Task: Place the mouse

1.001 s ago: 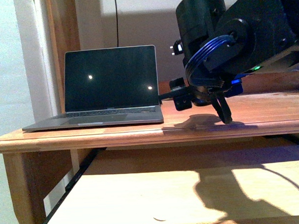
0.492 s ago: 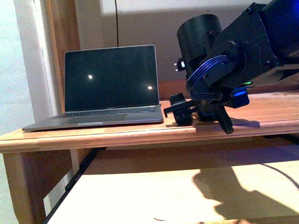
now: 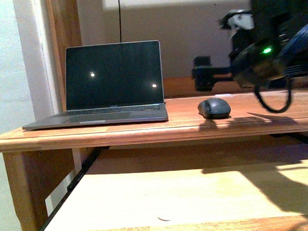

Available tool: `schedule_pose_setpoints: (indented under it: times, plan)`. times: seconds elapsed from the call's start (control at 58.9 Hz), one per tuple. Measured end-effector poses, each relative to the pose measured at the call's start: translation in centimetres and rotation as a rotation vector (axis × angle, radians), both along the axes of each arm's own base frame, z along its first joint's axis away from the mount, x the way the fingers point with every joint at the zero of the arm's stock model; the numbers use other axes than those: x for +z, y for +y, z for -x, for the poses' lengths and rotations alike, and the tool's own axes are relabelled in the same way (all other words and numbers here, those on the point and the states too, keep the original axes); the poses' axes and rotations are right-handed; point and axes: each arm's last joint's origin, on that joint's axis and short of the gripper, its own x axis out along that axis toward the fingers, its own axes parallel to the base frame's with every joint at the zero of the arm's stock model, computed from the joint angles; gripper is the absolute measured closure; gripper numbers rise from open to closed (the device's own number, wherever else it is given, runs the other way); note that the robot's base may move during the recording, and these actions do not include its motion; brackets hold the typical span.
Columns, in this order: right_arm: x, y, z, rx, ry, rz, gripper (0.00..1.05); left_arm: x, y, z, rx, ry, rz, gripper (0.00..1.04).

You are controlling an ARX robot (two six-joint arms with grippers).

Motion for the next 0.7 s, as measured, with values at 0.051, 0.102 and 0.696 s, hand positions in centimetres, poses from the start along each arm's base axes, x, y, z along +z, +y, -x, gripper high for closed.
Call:
schedule_pose_setpoints:
  times: [0.051,0.102,0.696]
  plan:
    - [0.1,-2.2,1.1,0.051,-0.026,-0.028,0.07,0.0,0.0,0.0,0.000,0.000,0.000,0.08]
    - [-0.2,-3.9,2.1,0.095,-0.039,-0.045,0.07,0.0,0.0,0.0,0.000,0.000,0.000,0.08]
    - [-10.8,-21.4,13.4,0.645,0.033,-0.144,0.07,0.0,0.0,0.0,0.000,0.000,0.000,0.08]
